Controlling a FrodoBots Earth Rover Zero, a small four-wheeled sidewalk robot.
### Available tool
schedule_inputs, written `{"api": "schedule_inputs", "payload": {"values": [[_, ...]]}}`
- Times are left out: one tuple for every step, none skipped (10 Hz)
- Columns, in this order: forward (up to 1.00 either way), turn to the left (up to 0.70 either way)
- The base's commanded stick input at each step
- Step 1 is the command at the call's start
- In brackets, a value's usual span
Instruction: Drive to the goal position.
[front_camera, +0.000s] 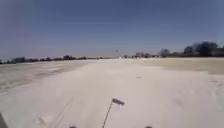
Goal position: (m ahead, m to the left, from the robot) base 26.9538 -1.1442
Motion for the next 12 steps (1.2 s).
{"api": "schedule_inputs", "payload": {"values": [[0.7,0.0],[0.7,0.0],[0.7,0.0],[0.7,0.0],[0.7,0.0],[0.7,0.0],[0.7,0.0],[0.7,0.0],[0.7,0.0],[0.7,0.0],[0.7,0.0],[0.7,0.0]]}}
